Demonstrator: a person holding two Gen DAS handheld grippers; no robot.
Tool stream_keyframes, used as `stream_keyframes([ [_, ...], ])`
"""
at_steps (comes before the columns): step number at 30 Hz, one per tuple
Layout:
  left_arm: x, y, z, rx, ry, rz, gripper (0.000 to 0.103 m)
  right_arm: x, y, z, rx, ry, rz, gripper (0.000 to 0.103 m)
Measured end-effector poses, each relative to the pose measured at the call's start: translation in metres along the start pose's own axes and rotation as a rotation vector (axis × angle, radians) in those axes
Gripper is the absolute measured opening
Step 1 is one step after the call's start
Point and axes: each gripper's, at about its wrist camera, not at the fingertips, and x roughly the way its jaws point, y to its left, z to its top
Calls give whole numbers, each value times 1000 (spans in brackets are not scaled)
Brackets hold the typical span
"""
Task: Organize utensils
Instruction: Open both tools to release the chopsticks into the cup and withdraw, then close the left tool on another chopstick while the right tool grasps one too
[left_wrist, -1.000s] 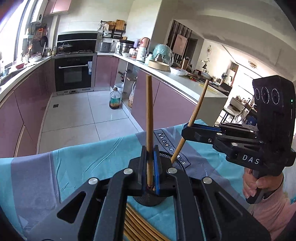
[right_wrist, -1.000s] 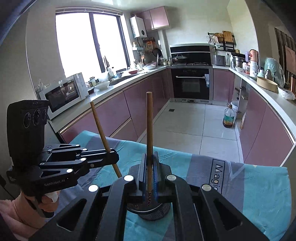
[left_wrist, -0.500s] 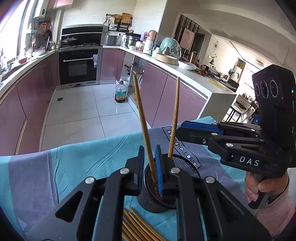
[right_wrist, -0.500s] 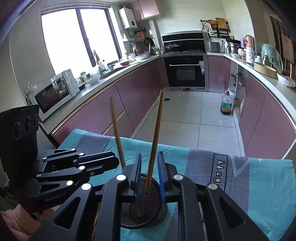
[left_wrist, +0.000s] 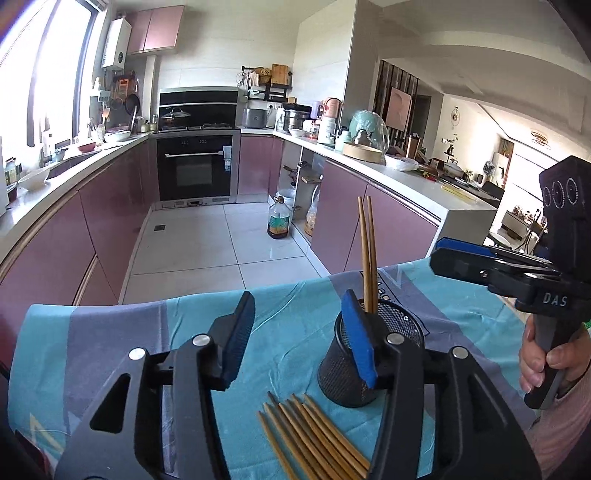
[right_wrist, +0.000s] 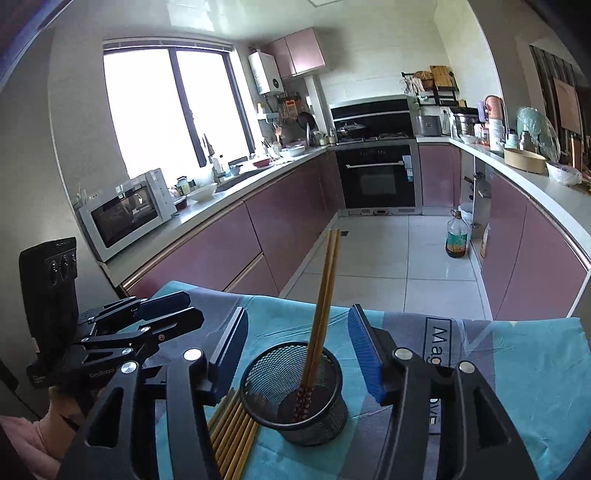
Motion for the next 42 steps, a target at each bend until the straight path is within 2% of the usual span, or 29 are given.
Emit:
stream_keyframes([
  [5, -20, 16, -31, 30, 42, 66, 54, -16, 18, -25, -38, 11, 91, 59],
  [11, -25, 34, -79, 0, 138, 88, 55, 6, 27, -66, 18, 158, 147, 59],
  [15, -19, 38, -105, -6, 196, 97, 55, 27, 31, -91, 49, 248, 126, 55],
  [20, -13, 36, -129, -15, 233, 95, 55, 43, 33, -109, 74, 307, 87, 50],
  [26, 0, 26, -143, -37, 282, 87, 55, 49, 40, -120, 55, 328, 51, 46],
  [33, 11, 20, -148, -39, 319, 70, 49, 59, 47, -128, 34, 351, 25, 36],
  [42, 27, 16, -151, -26, 362, 61, 40, 73, 56, -132, -11, 375, -23, 28],
])
